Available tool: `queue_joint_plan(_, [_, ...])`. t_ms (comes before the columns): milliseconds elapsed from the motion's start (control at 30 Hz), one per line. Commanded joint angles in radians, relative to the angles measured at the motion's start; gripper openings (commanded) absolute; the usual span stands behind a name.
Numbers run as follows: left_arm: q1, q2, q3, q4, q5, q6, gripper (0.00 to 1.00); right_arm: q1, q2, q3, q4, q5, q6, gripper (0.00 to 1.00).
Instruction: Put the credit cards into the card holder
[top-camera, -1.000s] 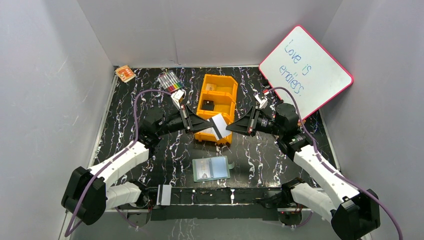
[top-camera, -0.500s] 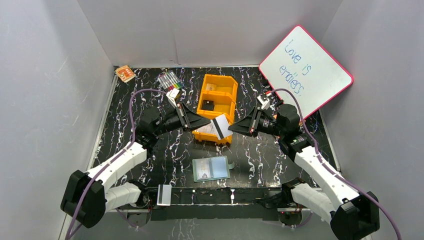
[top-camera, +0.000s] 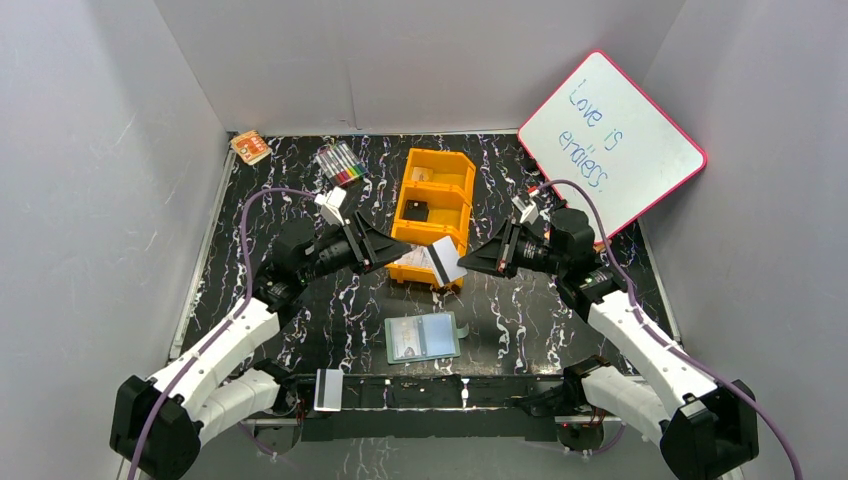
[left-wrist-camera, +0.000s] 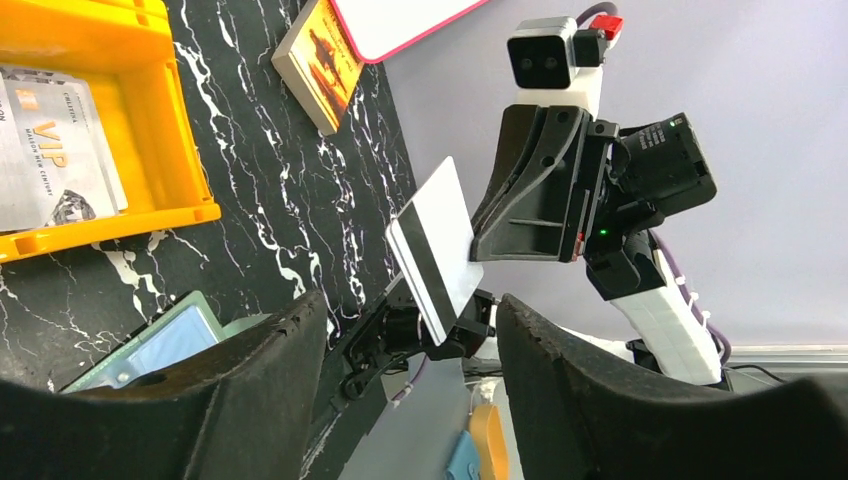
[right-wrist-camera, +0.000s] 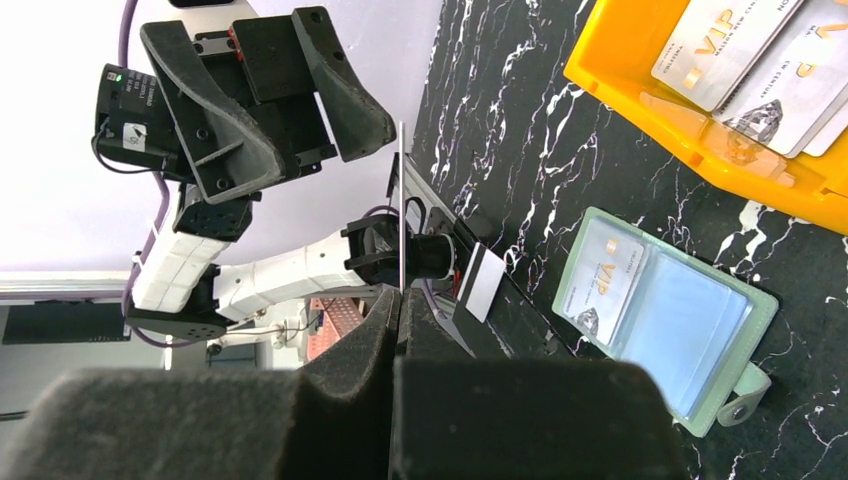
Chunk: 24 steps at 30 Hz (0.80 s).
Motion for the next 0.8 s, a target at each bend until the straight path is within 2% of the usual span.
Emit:
queue_joint_plan(0, [0.004,-0.002,-0.022,0.08,0.059,-0.025,0.61,-0.004,-0.001,-0.008,0.161,-0.059,0.035,0.0])
queue_joint_plan(100, [0.004,0.033,-0.051,0.22,0.124,-0.094,0.61,-0.003,-0.007,-0.038,0.27,-0.074,0.104,0.0])
queue_joint_plan(200, [0.004,0.045,-0.06,0.286,0.147,-0.126,0.61,-0.003,-0.008,-0.063,0.374,-0.085,0.176,0.0])
queue_joint_plan(500, [0.004,0.042,-0.056,0.323,0.142,-0.137,0.61,-0.004,0.001,-0.069,0.509,-0.11,0.277,0.0])
queue_joint_plan(767, [0.004,0.065,-0.034,0.345,0.142,-0.141,0.6,-0.004,0.008,-0.068,0.534,-0.122,0.298,0.0])
